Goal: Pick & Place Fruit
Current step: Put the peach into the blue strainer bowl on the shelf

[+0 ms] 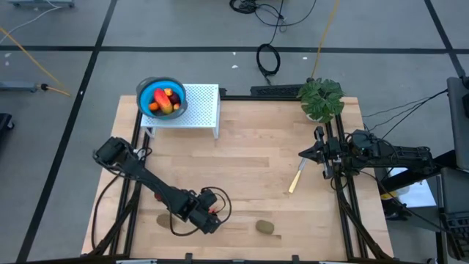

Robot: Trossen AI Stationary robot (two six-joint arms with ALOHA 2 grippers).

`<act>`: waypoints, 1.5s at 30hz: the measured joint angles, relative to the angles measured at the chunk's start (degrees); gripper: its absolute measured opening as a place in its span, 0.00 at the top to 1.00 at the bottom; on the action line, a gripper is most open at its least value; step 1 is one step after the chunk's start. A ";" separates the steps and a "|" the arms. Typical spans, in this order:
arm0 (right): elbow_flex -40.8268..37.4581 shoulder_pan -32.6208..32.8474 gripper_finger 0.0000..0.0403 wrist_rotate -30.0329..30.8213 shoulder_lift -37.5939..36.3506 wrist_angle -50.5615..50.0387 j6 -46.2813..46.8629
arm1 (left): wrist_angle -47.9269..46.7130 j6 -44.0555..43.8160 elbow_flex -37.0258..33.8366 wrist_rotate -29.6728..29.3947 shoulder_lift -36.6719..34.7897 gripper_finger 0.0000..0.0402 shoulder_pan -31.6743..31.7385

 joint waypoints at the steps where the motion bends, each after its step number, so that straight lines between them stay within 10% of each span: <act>1: 0.01 -0.02 1.00 0.01 -0.01 0.00 0.00 | 0.08 -0.02 0.00 0.01 0.21 0.41 0.00; 36: 0.00 -0.02 1.00 0.03 -0.01 -0.04 -0.46 | -0.30 3.02 0.11 0.82 3.84 0.41 0.35; 45: 0.01 -0.01 1.00 0.03 -0.01 -0.02 -0.46 | -0.65 3.04 0.01 0.34 3.93 0.62 0.42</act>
